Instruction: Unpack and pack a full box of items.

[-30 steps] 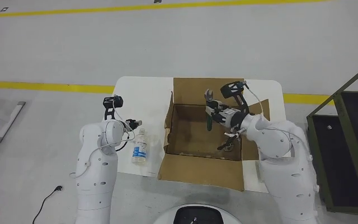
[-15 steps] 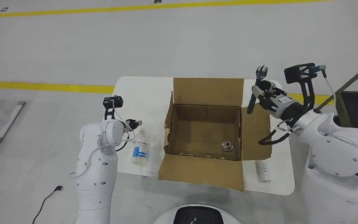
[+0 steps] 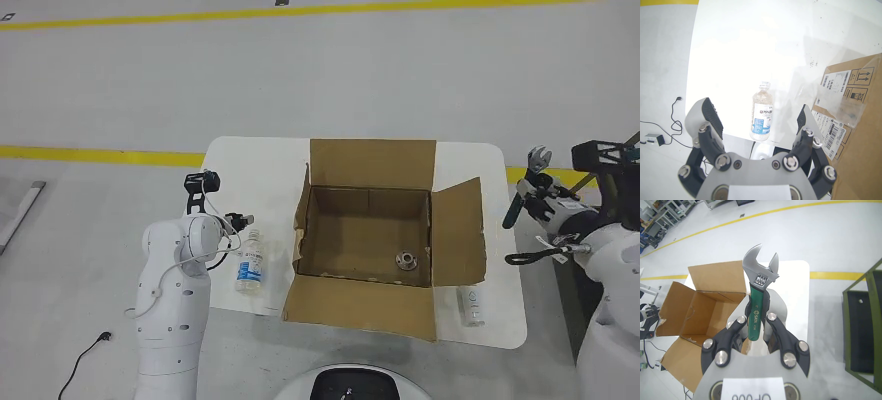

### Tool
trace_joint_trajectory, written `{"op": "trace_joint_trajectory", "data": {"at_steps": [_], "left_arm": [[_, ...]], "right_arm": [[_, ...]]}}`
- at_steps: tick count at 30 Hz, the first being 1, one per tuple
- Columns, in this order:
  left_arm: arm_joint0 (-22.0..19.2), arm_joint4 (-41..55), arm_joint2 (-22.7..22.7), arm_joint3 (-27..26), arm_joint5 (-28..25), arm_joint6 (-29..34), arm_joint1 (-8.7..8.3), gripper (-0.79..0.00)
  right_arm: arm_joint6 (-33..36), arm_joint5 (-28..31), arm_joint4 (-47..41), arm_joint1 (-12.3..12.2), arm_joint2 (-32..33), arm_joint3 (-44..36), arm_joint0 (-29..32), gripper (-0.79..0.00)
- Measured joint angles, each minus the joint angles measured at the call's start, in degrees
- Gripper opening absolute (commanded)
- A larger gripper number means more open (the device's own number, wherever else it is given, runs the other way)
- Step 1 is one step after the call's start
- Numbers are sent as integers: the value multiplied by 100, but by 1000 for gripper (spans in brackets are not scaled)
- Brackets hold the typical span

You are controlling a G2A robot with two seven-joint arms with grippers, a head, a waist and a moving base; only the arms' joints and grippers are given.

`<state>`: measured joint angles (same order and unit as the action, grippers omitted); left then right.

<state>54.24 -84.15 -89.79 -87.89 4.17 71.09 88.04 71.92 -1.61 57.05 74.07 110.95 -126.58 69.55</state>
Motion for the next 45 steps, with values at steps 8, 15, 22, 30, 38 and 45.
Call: {"op": "trace_joint_trajectory", "data": {"at_steps": [8,15,22,30,38,45], "left_arm": [[0,0,0,0,0,0,0,0],[0,0,0,0,0,0,0,0],[0,0,0,0,0,0,0,0],[0,0,0,0,0,0,0,0],[0,0,0,0,0,0,0,0],[0,0,0,0,0,0,0,0]], "right_arm": [[280,120,410,-92,243,281,591,-785],[280,325,947,-150,37,966,985,-785],[281,637,1222,-197,-313,1696,1157,-785],[231,838,1517,-236,-739,2208,1190,-785],[182,841,1541,-260,-1041,2560,1068,-785],[129,791,1574,-274,-1293,2804,904,-785]]}}
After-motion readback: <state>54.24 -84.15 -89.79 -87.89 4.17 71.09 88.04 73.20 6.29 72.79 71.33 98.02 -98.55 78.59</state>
